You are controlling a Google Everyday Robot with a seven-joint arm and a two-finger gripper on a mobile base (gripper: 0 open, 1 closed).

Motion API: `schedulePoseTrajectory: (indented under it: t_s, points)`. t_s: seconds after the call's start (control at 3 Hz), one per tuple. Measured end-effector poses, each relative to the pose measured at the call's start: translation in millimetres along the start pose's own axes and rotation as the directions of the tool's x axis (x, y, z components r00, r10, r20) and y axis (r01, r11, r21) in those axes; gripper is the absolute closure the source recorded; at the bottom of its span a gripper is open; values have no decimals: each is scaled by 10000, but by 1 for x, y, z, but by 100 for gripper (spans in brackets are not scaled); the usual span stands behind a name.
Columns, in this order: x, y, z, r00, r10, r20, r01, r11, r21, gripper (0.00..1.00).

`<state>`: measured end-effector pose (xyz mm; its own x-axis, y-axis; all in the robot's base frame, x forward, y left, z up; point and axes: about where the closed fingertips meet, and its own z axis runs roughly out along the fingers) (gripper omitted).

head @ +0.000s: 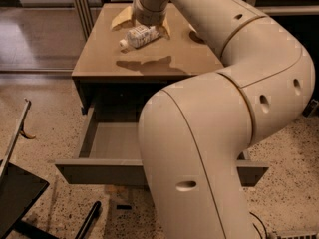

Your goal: Place blue plastic bottle into top drawer

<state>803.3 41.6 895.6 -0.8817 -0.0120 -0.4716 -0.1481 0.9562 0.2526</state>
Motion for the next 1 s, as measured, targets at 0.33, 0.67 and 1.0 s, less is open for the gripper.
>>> schedulePoseTrajectory:
  t_s: [0.33, 0.67, 1.0]
  points:
    - [-8, 9, 8, 9996, 247, 136, -248, 9997, 25, 0]
    - [-21, 18, 20, 9979, 567, 313, -572, 9983, 134, 0]
    - [-30, 17, 35, 9939, 1018, 418, -1040, 9932, 530, 0]
